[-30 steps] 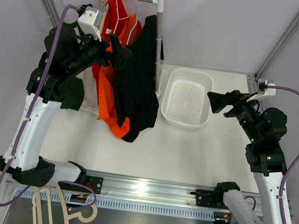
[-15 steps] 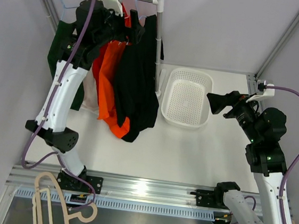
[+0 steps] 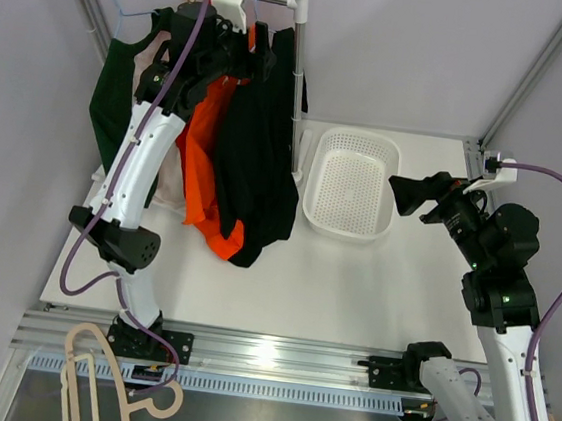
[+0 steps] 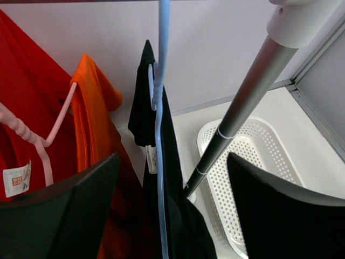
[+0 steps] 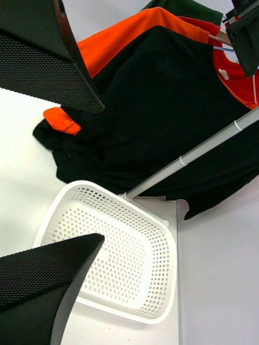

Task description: Remove the t-shirt from the hanger

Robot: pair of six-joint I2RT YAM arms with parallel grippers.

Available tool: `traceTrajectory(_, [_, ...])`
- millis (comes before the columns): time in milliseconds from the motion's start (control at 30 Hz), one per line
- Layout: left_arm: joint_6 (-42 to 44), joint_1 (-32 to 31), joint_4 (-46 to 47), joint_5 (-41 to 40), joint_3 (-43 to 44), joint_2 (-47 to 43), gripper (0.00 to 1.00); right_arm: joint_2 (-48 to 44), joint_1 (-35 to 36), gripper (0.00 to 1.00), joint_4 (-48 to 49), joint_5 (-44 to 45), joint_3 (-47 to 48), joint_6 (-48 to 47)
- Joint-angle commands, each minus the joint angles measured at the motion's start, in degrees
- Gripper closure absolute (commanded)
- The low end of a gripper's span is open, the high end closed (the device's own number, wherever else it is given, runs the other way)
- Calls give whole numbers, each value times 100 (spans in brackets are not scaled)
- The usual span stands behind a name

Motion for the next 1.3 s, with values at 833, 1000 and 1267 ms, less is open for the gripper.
traceTrajectory(833, [66, 4, 984, -543, 211, -339, 99, -126, 31, 0, 38, -31, 139, 155])
traceTrajectory(1000, [93, -40, 1072, -763, 27, -665, 99, -126, 31, 0, 20, -49, 122, 111])
traceTrajectory(1267, [-100, -225, 1379, -1247, -1291, -1789, 99, 24, 48, 1, 81, -391, 34, -3])
